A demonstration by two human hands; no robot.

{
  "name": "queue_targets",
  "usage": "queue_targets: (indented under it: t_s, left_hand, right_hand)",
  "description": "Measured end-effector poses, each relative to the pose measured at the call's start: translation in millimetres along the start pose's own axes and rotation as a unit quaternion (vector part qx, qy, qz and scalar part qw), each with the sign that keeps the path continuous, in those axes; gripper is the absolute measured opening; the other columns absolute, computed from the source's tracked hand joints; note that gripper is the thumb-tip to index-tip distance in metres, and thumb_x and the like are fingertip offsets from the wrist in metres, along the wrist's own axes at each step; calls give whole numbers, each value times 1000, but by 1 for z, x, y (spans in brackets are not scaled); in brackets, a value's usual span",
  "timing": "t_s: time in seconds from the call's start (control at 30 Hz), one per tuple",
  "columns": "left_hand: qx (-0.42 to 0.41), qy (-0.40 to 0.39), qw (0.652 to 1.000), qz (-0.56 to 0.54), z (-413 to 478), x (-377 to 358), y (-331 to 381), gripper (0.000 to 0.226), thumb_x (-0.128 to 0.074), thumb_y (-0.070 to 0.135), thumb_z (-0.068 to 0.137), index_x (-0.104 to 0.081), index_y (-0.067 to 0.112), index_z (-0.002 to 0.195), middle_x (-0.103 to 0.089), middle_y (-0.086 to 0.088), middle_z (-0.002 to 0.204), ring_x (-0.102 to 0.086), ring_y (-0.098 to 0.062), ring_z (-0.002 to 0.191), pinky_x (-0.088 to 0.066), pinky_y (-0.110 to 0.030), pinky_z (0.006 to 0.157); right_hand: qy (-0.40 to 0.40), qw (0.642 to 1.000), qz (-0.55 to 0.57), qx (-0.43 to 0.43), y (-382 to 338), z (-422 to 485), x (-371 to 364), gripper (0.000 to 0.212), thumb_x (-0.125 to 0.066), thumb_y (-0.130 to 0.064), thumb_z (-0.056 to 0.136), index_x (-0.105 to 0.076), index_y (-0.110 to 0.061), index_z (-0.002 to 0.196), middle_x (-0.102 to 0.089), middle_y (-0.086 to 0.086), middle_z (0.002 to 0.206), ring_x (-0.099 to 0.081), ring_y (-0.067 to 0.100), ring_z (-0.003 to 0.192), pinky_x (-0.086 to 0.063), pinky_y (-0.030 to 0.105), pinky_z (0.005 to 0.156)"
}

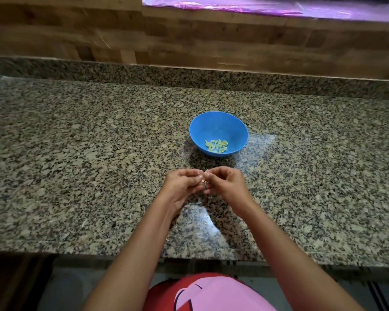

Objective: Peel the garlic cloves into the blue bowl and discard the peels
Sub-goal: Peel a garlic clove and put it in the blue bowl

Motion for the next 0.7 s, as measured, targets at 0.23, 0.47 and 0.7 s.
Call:
queue_targets:
  t_s: [0.23,0.47,0.7]
  left_hand:
    - [9,10,1000,6,-4,-2,-3,16,-52,-17,85,-59,-3,84,-62,-16,76,-63,-14,52,-53,-17,53]
    - [-39,17,995,94,0,-11,-6,12,-56,-6,88,-63,4,87,-63,-8,75,-59,-10,56,-53,-16,53]
    - [-47,62,992,95,14,-6,-9,9,-57,-2,89,-61,3,82,-64,-13,75,-60,-12,55,-54,-16,52]
  right_hand:
    - [-2,998,-49,-40,9,4,-2,11,-53,-4,94,-59,1,86,-61,8,63,-57,10,45,-50,23,49]
    - [20,996,-44,-78,14,5,-13,15,-50,-10,96,-57,2,92,-62,9,64,-56,11,41,-50,22,44]
    - [51,993,7,-101,9,13,-11,12,-45,1,96,-56,4,98,-60,11,64,-57,11,43,-53,22,48]
Point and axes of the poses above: each hand's wrist, its own z-axis towards the middle knuckle, its own x-axis out of the back of the hand, y = z × x, the point moved 2 cm from there along z, towards the middle knuckle
